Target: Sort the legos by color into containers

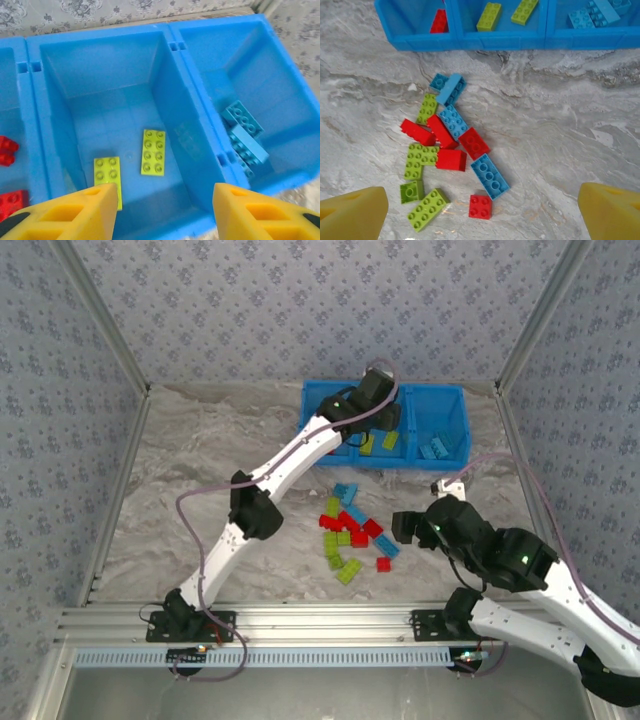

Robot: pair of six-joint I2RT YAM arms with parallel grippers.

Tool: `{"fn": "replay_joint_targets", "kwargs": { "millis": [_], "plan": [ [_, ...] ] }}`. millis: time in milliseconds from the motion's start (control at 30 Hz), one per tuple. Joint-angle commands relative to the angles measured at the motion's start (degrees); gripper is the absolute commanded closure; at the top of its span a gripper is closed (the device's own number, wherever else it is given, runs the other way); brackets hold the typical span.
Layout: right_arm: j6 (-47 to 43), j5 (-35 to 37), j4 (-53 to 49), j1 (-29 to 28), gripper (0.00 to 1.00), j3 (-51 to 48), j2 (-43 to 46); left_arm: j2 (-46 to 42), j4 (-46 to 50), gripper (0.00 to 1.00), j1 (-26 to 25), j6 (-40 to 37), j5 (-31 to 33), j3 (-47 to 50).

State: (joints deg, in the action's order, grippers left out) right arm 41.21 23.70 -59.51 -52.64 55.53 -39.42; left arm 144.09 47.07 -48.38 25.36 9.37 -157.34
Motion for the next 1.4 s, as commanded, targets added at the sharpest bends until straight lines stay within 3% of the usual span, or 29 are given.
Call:
{"fn": "replay_joint_targets", "kwargs": {
  "millis": [0,133,233,467,633,767,833,900,967,1100,1367],
  "plan": [
    [-0.2,1.5,-1.2,0.2,0.0,-2.8,-1.3,-13.8,3.7,0.49,-2.8,-4.3,-2.2,5.6],
    [-4.3,-2.6,0.5,2.7,0.0,-5.0,-7.1,-34.9,-14.0,0.48,-6.8,-10.4,-0.6,38.5],
    [-7.6,-7.6,2.3,4.9,0.0,-5.7,-12.8,-51.5,-27.8,0.44,-7.4,-11.3,-3.8,62.1],
    [-13.1,-15.8,12.4,9.2,0.04,-11.0,-23.8,-76.5,-29.8,0.4,-8.1,-16.4,-6.5,88.0],
    [-15.1,-17.7,18.7,11.1,0.1,-13.2,-31.9,-87.5,-25.1,0.34,-8.1,-19.4,-7.4,98.2],
    [-15.8,-19.5,23.8,12.5,0.16,-14.7,-37.4,-91.7,-19.9,0.19,-8.1,-23.9,-8.9,102.7],
    [-15.7,-19.3,24.5,12.6,0.22,-14.7,-40.2,-92.8,-18.7,0.09,-8.1,-25.5,-9.9,104.2],
    [-15.4,-18.9,24.8,12.5,0.34,-15.0,-41.9,-94.1,-19.7,0.01,-8.2,-26.6,-10.9,106.2],
    [-14.7,-18.2,26.4,12.6,0.45,-15.5,-42.3,-95.1,-22.0,0.01,-8.2,-26.5,-11.4,108.0],
    [-13.3,-15.8,25.5,12.8,0.61,-15.9,-41.1,-95.1,-24.9,0.01,-8.2,-26.2,-12.1,109.2],
    [-11.8,-6.3,17.3,15.5,0.7,-11.7,-23.4,-92.9,-26.0,0.01,-8.2,-21.7,-11.6,106.9]
  ]
}}
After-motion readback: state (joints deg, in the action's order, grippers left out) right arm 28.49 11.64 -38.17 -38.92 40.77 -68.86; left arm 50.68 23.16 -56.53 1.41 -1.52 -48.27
